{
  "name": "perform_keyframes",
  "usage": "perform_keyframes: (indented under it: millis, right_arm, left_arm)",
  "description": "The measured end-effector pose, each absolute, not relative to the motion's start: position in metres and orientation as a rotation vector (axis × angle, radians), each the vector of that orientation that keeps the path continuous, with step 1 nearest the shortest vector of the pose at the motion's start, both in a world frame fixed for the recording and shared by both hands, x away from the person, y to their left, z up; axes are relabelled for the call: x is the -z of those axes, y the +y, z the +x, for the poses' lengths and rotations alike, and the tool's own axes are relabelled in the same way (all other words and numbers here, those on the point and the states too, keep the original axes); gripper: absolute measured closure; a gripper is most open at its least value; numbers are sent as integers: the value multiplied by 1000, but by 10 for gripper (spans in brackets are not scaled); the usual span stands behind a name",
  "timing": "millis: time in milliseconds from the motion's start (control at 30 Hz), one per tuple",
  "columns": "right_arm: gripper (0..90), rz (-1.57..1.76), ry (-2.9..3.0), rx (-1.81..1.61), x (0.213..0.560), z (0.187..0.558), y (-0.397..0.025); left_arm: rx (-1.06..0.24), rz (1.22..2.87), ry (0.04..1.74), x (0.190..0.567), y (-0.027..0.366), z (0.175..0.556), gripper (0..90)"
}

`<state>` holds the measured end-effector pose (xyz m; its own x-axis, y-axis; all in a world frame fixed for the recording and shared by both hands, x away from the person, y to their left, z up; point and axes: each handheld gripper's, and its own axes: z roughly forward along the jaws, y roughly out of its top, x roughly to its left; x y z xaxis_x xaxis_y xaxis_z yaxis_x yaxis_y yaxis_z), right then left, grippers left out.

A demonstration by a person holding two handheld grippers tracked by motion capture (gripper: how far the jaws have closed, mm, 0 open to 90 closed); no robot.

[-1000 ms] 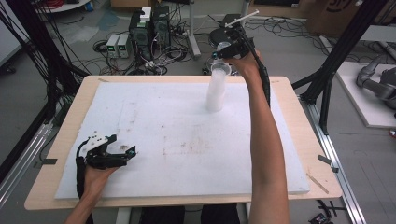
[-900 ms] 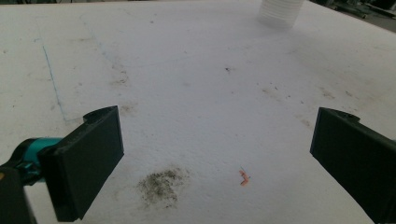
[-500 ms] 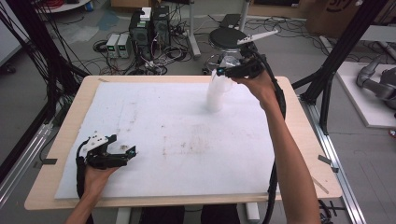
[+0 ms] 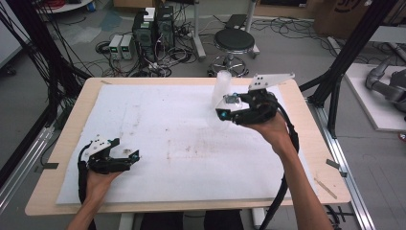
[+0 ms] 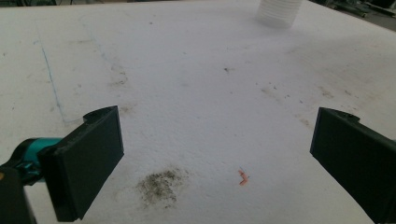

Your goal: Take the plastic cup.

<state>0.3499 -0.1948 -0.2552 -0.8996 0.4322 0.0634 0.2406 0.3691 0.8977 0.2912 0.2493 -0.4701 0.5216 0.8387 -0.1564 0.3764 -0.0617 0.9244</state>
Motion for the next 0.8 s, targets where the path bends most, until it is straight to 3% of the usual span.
perform_keyframes:
  millis: [267, 800]
  right_arm:
    - [406, 434, 2490, -1672, 296, 320, -183]
    - [407, 327, 2548, -1784, 352, 316, -158]
  left_arm:
    - [-533, 1635, 1046, 470, 251, 290, 26]
    - [-537, 1640, 1041, 470, 250, 289, 26]
